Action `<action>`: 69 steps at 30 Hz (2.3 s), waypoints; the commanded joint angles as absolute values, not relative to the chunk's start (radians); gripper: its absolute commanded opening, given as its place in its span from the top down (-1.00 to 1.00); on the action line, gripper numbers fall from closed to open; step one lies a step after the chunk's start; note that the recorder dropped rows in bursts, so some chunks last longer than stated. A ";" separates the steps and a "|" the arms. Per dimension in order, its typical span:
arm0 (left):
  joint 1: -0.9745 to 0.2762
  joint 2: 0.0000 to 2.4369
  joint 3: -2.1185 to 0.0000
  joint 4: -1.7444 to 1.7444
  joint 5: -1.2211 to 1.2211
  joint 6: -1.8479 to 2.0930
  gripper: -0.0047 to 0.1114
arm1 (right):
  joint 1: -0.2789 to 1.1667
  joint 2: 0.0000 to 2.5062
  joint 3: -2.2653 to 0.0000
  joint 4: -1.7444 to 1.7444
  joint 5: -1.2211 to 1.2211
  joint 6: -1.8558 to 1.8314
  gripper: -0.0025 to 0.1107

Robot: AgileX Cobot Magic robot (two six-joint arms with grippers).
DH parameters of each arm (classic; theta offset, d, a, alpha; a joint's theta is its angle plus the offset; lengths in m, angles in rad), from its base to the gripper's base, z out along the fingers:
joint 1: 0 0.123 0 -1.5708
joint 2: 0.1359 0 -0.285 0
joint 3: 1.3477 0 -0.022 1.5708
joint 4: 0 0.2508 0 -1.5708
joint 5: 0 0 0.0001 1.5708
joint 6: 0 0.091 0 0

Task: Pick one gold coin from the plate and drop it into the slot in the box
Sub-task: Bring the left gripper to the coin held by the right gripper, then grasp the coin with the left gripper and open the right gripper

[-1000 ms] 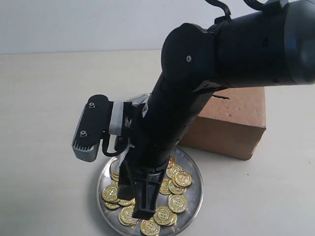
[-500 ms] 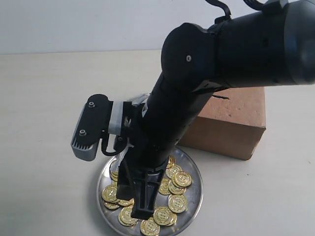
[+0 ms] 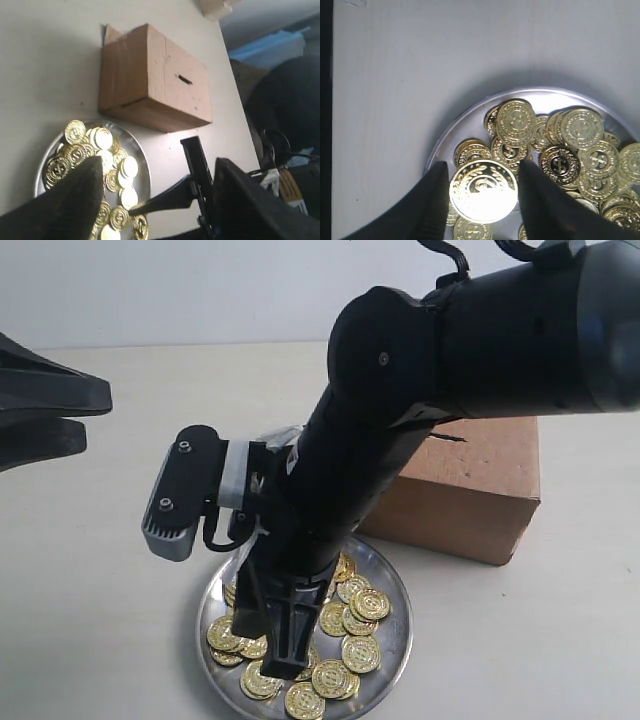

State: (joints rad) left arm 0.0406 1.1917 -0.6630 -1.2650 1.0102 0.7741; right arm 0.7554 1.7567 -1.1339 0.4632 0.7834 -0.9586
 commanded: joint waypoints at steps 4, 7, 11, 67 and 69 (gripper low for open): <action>0.034 1.446 -0.783 -1.206 1.221 0.782 -0.14 | 0.756 1.730 -1.136 0.470 0.702 -0.959 0.42; 0.012 1.565 -0.793 -1.218 1.221 0.814 -0.14 | 0.756 1.710 -1.136 0.470 0.632 -0.959 0.42; -0.084 1.646 -0.793 -1.214 1.221 0.877 -0.14 | 0.756 1.706 -1.136 0.468 0.598 -0.959 0.42; -0.184 1.652 -0.793 -1.252 1.169 0.891 0.92 | 0.756 1.706 -1.136 0.468 0.490 -0.889 -0.34; -0.184 1.652 -0.793 -1.252 1.171 0.898 0.92 | 0.756 1.706 -1.136 0.466 0.490 -0.886 -0.36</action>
